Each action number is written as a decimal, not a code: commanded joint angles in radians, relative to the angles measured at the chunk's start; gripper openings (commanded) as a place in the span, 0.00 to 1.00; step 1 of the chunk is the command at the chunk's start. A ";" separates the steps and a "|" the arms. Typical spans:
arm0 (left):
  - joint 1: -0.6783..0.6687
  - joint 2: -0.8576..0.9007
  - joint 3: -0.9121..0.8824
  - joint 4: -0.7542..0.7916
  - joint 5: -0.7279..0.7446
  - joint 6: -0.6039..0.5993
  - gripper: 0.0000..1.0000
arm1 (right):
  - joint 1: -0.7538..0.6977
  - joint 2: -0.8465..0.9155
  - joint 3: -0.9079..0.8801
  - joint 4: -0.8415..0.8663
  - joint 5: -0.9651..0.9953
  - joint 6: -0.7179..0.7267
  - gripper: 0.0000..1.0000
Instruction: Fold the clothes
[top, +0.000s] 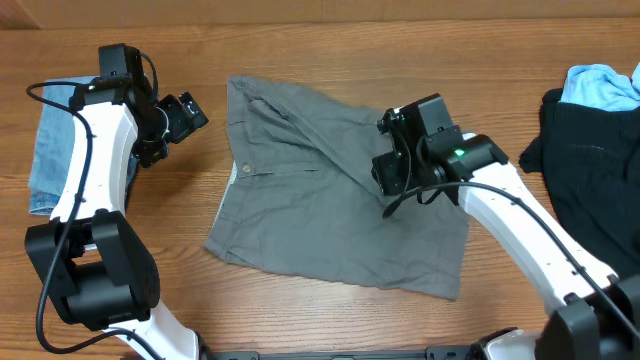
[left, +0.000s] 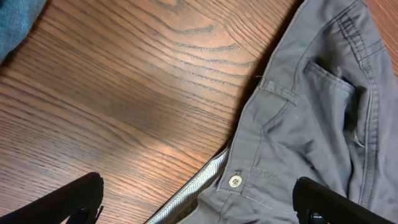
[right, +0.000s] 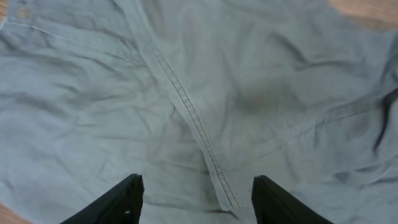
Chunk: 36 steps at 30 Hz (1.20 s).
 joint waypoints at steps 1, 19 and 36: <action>-0.001 -0.013 0.005 0.001 -0.007 -0.024 1.00 | 0.011 0.054 -0.001 -0.047 0.009 -0.008 0.58; -0.001 -0.013 0.005 0.002 -0.007 -0.024 1.00 | 0.008 0.063 -0.079 -0.154 0.118 0.698 0.49; -0.001 -0.013 0.005 0.001 -0.007 -0.024 1.00 | 0.008 0.064 -0.208 0.068 0.136 0.856 0.45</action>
